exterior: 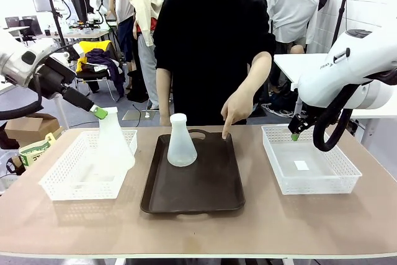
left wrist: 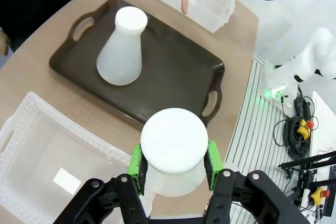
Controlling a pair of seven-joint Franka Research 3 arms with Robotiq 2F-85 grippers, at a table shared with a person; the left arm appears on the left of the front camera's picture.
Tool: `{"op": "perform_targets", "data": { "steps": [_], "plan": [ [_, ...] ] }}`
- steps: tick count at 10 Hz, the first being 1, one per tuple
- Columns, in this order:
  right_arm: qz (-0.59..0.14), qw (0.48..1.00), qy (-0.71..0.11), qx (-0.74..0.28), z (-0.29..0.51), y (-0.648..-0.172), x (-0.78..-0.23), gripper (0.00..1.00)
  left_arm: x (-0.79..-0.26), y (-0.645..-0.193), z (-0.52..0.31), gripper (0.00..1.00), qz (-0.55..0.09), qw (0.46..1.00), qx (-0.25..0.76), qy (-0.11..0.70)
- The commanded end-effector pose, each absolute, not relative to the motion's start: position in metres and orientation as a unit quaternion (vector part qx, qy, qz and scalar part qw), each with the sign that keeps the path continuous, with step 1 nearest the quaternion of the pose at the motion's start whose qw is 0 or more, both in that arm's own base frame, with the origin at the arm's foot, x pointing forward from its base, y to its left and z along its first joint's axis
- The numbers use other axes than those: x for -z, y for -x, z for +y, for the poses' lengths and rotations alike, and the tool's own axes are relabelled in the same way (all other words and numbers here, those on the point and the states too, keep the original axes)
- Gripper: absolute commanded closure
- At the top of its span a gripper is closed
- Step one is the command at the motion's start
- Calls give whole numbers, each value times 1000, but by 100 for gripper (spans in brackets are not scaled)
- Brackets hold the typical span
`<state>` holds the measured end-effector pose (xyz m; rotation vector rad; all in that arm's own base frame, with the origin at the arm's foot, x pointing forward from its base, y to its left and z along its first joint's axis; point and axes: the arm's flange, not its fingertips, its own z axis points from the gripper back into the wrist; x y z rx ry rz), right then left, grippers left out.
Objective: Prepare the laboratory tools.
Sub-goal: Place the picked Big flask upright in the Handle tray as directed by the person.
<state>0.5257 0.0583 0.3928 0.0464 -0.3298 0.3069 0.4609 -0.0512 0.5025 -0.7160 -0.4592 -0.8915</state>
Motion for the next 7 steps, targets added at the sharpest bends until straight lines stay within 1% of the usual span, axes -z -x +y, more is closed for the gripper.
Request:
{"op": "perform_targets", "data": {
  "steps": [1,2,3,4,5,7],
  "plan": [
    [-161,975,-21,-153,57,-525,-393,0,-501,-459,-52,100,-217,817,417,334],
    [-161,975,-21,-153,57,-525,-393,0,-500,-456,-59,100,-237,809,439,311],
    [-161,975,-21,-153,57,-525,-393,0,-506,-448,-67,100,-276,782,474,295],
    [-161,975,-21,-153,57,-525,-393,0,-512,-441,-75,100,-300,758,500,291],
    [-161,975,-21,-153,57,-525,-393,0,-514,-438,-80,100,-292,758,497,304],
    [-161,975,-21,-153,57,-525,-393,0,-511,-428,-99,100,-290,726,526,334]
  ]
}}
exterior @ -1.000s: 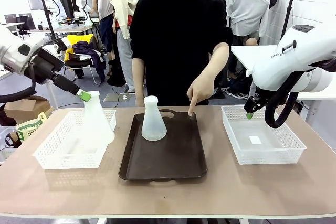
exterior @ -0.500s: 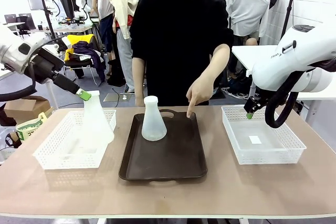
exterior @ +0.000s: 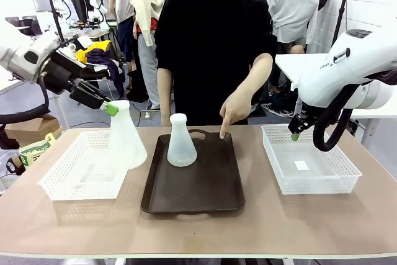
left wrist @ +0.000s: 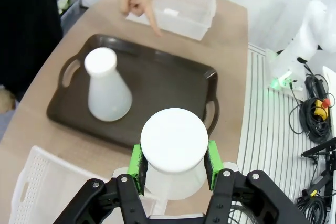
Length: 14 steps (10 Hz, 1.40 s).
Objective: Prepare the laboratory tools.
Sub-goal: Place the picked Big flask upright in the Handle tray as directed by the person.
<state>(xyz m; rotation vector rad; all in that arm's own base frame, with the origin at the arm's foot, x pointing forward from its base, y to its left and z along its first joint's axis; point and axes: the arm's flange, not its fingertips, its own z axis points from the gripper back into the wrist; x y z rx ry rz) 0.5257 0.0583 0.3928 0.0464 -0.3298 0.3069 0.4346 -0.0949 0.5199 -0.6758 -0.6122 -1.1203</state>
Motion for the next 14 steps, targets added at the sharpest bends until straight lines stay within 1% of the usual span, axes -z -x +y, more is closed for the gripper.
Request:
{"op": "perform_targets", "data": {
  "steps": [1,3,4,5,6,9,11,13,14],
  "plan": [
    [-161,975,-21,-153,57,-525,-393,0,-502,-427,-115,100,-297,723,524,339],
    [-161,975,-21,-153,57,-525,-393,0,-482,-431,-145,100,-369,689,530,329],
    [-161,975,-21,-153,57,-525,-393,0,-476,-430,-158,100,-381,672,550,318],
    [-161,975,-21,-153,57,-525,-393,0,-472,-428,-171,100,-373,657,571,320],
    [-161,975,-21,-153,57,-525,-393,0,-466,-426,-187,100,-372,645,594,305],
    [-161,975,-21,-153,57,-525,-393,0,-440,-415,-225,100,-340,613,651,291],
    [-161,975,-21,-153,57,-525,-393,0,-419,-418,-239,100,-337,607,657,294],
    [-161,975,-21,-153,57,-525,-393,0,-405,-424,-242,100,-337,617,647,295],
    [-161,975,-21,-153,57,-525,-393,0,-400,-427,-241,89,-329,622,647,294]
  ]
}}
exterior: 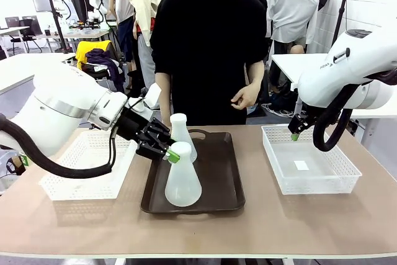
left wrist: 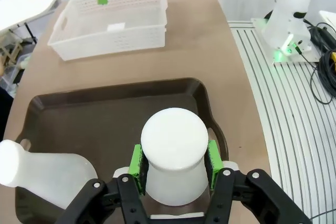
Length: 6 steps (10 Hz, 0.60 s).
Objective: Prepare the laboratory tools.
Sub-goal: Place the picked Big flask upright in the Handle tray as directed by the person.
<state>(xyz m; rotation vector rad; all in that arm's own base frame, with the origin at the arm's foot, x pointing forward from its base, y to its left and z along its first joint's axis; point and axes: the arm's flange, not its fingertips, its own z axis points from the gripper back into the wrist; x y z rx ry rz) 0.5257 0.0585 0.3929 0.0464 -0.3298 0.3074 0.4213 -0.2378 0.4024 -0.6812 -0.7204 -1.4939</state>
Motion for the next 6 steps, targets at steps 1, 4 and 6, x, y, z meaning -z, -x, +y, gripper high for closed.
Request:
{"op": "perform_targets", "data": {
  "steps": [1,4,6],
  "plan": [
    [-161,975,-21,-153,57,-525,-393,0,-399,-427,-240,69,-333,621,647,291],
    [-161,975,-21,-153,57,-525,-393,0,-397,-433,-234,10,-355,615,641,291],
    [-161,975,-21,-153,57,-525,-393,0,-397,-439,-230,0,-360,622,632,289]
  ]
}}
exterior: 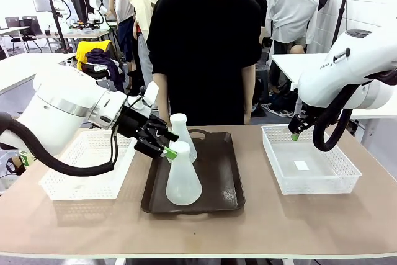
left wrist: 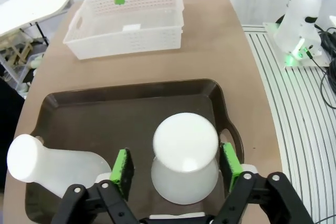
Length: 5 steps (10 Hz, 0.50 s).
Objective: Prepare the laboratory tools.
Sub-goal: Place the picked Big flask upright in the Handle tray as directed by the person.
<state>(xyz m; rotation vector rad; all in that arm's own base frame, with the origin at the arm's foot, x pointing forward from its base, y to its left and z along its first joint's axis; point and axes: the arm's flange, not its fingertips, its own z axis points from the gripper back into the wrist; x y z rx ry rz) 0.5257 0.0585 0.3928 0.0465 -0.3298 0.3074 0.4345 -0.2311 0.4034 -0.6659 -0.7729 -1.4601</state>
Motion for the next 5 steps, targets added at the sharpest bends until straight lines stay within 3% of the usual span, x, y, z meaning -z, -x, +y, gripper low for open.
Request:
{"op": "perform_targets", "data": {
  "steps": [1,3,5],
  "plan": [
    [-161,975,-21,-153,57,-525,-393,0,-398,-442,-226,0,-357,627,626,294],
    [-161,975,-21,-153,57,-525,-393,0,-400,-443,-218,0,-348,638,614,308],
    [-161,975,-21,-153,57,-525,-393,0,-396,-444,-206,0,-298,662,608,321]
  ]
}}
